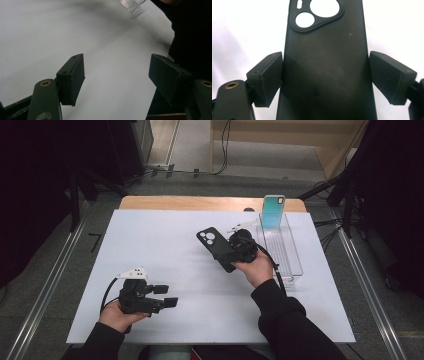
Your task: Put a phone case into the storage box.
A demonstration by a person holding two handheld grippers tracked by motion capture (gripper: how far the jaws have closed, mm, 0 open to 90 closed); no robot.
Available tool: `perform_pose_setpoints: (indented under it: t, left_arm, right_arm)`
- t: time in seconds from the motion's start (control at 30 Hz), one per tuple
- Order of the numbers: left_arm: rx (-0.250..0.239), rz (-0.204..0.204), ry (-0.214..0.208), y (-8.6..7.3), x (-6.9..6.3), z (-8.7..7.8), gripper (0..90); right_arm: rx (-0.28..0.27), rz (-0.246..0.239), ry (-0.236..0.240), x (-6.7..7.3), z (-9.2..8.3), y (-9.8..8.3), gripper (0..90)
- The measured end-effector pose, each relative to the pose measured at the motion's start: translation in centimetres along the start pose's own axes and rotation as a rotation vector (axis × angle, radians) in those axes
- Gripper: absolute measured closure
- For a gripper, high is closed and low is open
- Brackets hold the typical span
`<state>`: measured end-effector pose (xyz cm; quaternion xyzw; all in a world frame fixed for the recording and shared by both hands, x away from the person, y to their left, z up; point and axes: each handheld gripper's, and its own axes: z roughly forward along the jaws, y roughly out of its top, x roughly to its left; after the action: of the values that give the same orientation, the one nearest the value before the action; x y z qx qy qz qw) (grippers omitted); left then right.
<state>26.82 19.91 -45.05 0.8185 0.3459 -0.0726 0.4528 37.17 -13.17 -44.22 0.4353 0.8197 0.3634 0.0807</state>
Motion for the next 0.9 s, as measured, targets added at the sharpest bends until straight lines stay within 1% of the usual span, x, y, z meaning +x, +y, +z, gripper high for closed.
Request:
perform_pose_setpoints:
  t: [0.03, 0.07, 0.17, 0.27, 0.37, 0.43, 0.47, 0.5, 0.53, 0.57, 0.6, 0.63, 0.67, 0.7, 0.77, 0.83, 0.9]
  left_arm:
    - [-0.002, -0.008, -0.013, 0.2, -0.1, 0.1, 29.3]
    - [-0.002, -0.014, -0.016, 0.4, -0.1, 0.1, 29.5]
    - [-0.010, -0.038, -0.010, 1.1, -0.3, 0.3, 29.7]
    - [-0.010, -0.053, -0.002, 1.6, -0.5, 0.6, 29.7]
    - [-0.002, -0.070, -0.014, 2.1, -0.5, 0.9, 29.6]
    - [0.005, -0.077, -0.004, 2.3, -0.4, 1.1, 28.5]
    - [0.006, -0.087, -0.005, 2.4, -0.4, 1.2, 26.4]
    - [0.006, -0.105, -0.005, 2.6, -0.4, 1.3, 25.7]
    - [0.004, -0.112, -0.005, 2.6, -0.4, 1.3, 25.7]
    - [0.003, -0.121, 0.003, 2.8, -0.5, 1.4, 25.7]
    - [-0.008, -0.125, 0.014, 2.8, -0.6, 1.4, 25.7]
    - [-0.024, -0.127, 0.044, 2.8, -0.8, 1.3, 25.7]
    - [-0.042, -0.121, 0.070, 2.9, -1.1, 1.3, 25.9]
    - [-0.046, -0.122, 0.062, 3.0, -1.2, 1.4, 26.3]
    - [-0.034, -0.139, 0.021, 3.3, -1.2, 1.6, 27.1]
    - [-0.036, -0.151, 0.017, 3.5, -1.2, 1.8, 27.1]
    - [-0.031, -0.174, 0.007, 3.8, -1.0, 2.1, 27.1]
  right_arm:
    - [-0.003, -0.003, 0.002, 0.0, -0.4, -0.2, 13.9]
    - [-0.008, 0.001, 0.007, 0.1, -1.0, -0.6, 13.9]
    - [-0.024, 0.002, 0.020, 0.2, -2.1, -1.3, 13.9]
    - [-0.020, -0.005, 0.022, 0.6, -2.9, -2.0, 13.9]
    - [-0.023, -0.008, 0.026, 1.0, -3.6, -2.7, 13.9]
    - [-0.026, -0.006, 0.036, 1.3, -4.0, -3.3, 13.9]
    - [-0.025, -0.003, 0.038, 1.4, -4.2, -3.5, 13.9]
    - [-0.028, -0.002, 0.042, 1.6, -4.3, -3.8, 13.9]
    - [-0.025, 0.001, 0.047, 1.8, -4.4, -4.1, 13.9]
    - [-0.023, 0.001, 0.045, 1.9, -4.5, -4.2, 13.9]
    - [-0.025, 0.004, 0.048, 2.1, -4.6, -4.4, 13.9]
    - [-0.029, 0.005, 0.051, 2.2, -4.6, -4.5, 13.9]
    - [-0.033, 0.010, 0.050, 2.3, -4.7, -4.7, 13.8]
    - [-0.038, 0.015, 0.055, 2.5, -4.7, -4.9, 13.9]
    - [-0.042, 0.019, 0.056, 2.8, -4.8, -5.1, 13.8]
    - [-0.046, 0.028, 0.060, 3.1, -4.7, -5.3, 13.9]
    - [-0.047, 0.047, 0.071, 3.4, -4.6, -5.6, 13.9]
